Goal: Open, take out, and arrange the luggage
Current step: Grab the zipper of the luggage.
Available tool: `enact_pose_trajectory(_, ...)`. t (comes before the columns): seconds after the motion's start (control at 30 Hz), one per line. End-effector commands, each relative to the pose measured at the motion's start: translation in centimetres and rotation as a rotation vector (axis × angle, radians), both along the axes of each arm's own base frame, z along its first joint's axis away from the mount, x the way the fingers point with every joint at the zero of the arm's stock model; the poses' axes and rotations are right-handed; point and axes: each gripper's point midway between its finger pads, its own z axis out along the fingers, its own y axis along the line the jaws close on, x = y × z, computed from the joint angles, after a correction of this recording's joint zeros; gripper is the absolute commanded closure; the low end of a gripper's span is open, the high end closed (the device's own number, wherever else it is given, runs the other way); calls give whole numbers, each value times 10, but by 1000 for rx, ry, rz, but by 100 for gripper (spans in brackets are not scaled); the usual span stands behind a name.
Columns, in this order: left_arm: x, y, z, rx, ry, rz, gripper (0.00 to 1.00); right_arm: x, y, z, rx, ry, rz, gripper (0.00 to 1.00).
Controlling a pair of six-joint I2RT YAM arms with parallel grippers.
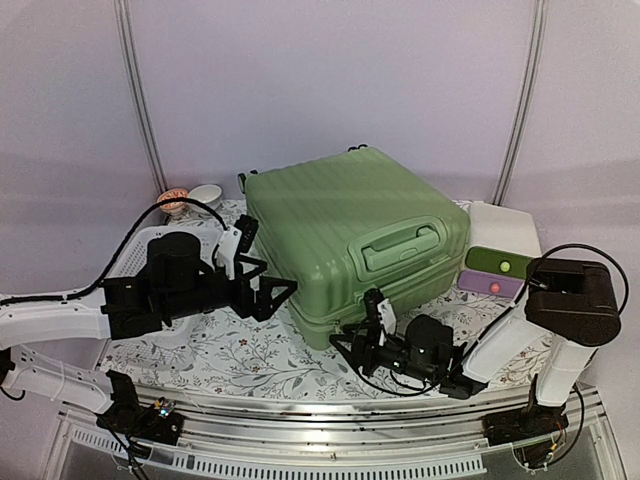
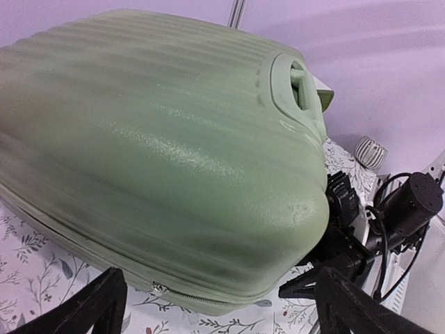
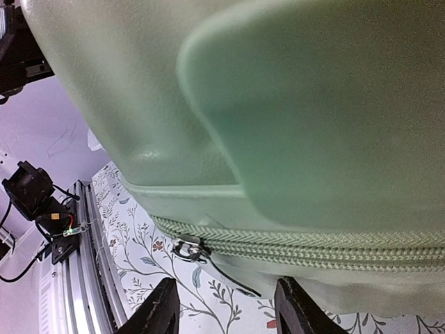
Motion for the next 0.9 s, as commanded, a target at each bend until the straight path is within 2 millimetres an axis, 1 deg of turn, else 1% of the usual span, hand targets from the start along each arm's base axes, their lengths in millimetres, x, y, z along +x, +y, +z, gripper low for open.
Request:
enact_pose_trajectory(0.0,5,2,2,-6,-22,6,4,7,9,10,43,-17,-6,54)
enact_pose_trajectory(0.2,4,4,1,-2,-22,10,4,11,12,8,39,-20,-14,60)
enact_pose_trajectory(0.5,4,6,0,0,-22,15,4,10,16,16,59,-33,5,68)
enact_pose_trajectory(0.7,3,6,0,-1,-20,12,4,4,17,18,67,-45,38,69)
enact_pose_trajectory(0.8,3,6,0,0,-19,13,4,5,11,13,57,-36,18,69)
enact_pose_trajectory(0.87,3,6,-1,0,-18,13,4,6,9,13,61,-35,11,69)
